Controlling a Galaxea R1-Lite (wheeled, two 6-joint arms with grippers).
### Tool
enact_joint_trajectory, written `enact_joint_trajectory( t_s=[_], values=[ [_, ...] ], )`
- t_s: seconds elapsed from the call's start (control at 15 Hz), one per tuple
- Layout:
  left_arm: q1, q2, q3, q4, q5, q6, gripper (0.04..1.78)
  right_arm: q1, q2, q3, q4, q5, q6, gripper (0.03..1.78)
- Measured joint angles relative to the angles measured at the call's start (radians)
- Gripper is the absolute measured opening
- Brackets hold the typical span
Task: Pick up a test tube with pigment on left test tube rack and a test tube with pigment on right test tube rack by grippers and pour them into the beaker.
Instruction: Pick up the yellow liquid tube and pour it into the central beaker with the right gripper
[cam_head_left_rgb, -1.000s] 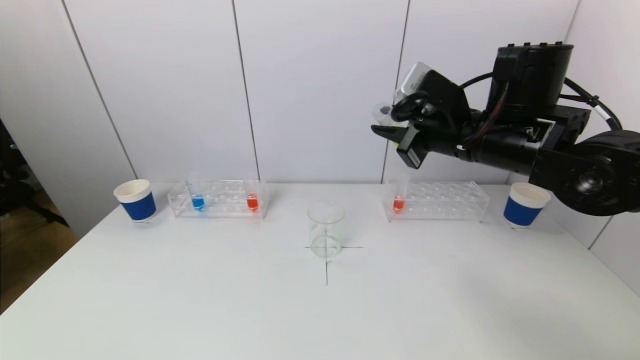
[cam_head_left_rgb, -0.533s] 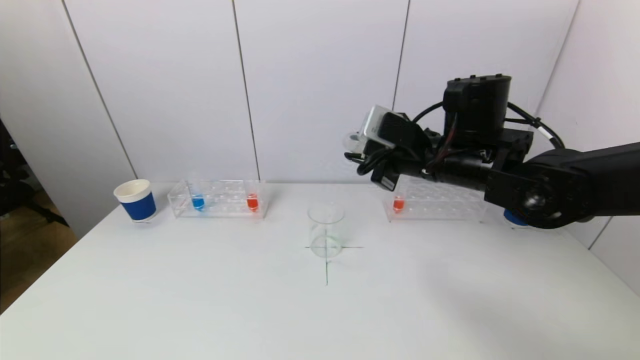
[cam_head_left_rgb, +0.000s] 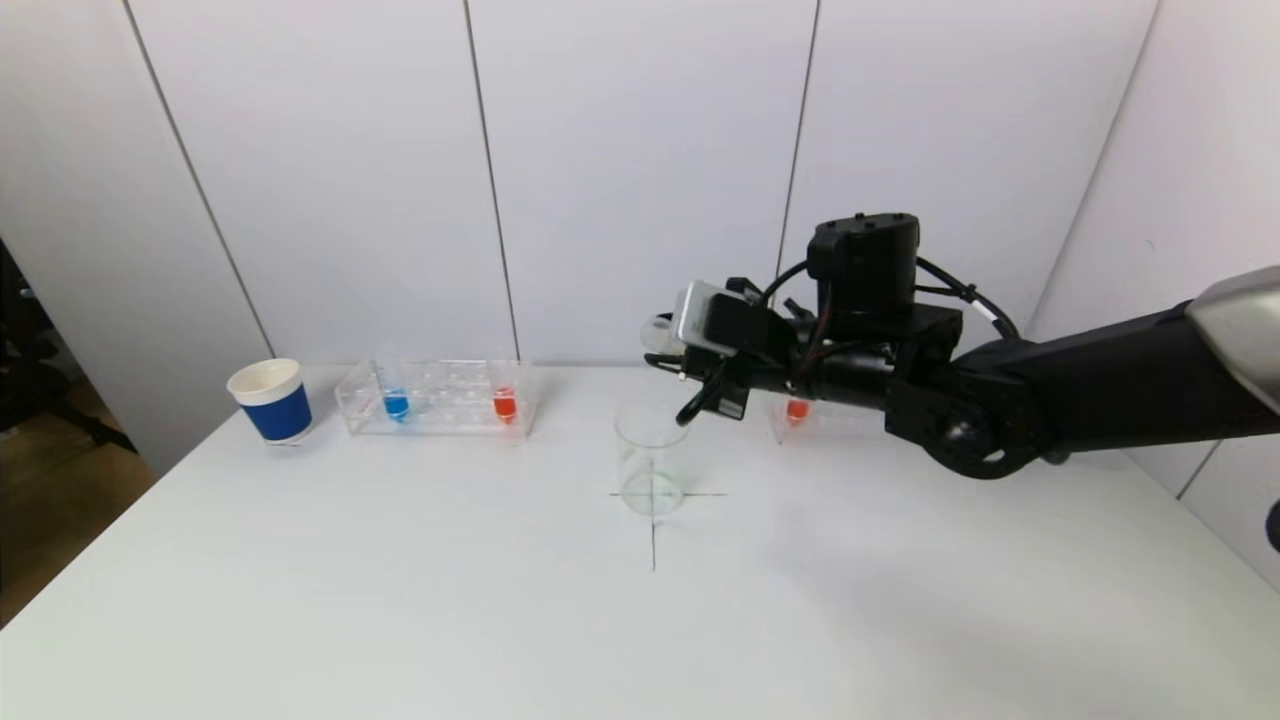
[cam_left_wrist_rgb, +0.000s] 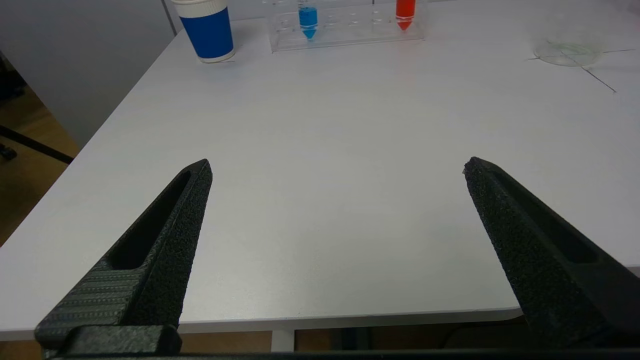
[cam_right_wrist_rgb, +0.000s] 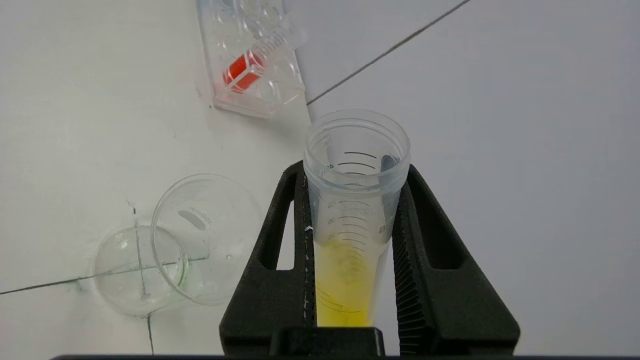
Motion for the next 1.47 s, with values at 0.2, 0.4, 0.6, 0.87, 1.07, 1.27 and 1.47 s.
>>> enact_joint_trajectory(
  t_s=[0.2,0.4,0.6,0.87,1.07,1.27,1.47],
  values=[
    [0.0,0.0,0.0,0.0,0.0,0.0,1.76,-0.014,0.039,0.003,-0.039,0.033,-0.046,0.5],
    [0.0,0.0,0.0,0.0,0.001,0.0,1.76,-0.036,0.063,0.002,-0.04,0.064,-0.107,0.5],
    [0.0,0.0,0.0,0.0,0.0,0.0,1.76,-0.07,0.085,-0.006,-0.045,0.081,-0.193,0.5],
    [0.0,0.0,0.0,0.0,0.0,0.0,1.76,-0.092,0.116,-0.022,-0.075,0.092,-0.24,0.5],
    [0.0,0.0,0.0,0.0,0.0,0.0,1.76,-0.097,0.127,-0.028,-0.076,0.094,-0.273,0.5],
    [0.0,0.0,0.0,0.0,0.0,0.0,1.76,-0.098,0.132,-0.033,-0.077,0.094,-0.309,0.5],
    [0.0,0.0,0.0,0.0,0.0,0.0,1.76,-0.104,0.139,-0.04,-0.077,0.111,-0.343,0.5]
  ],
)
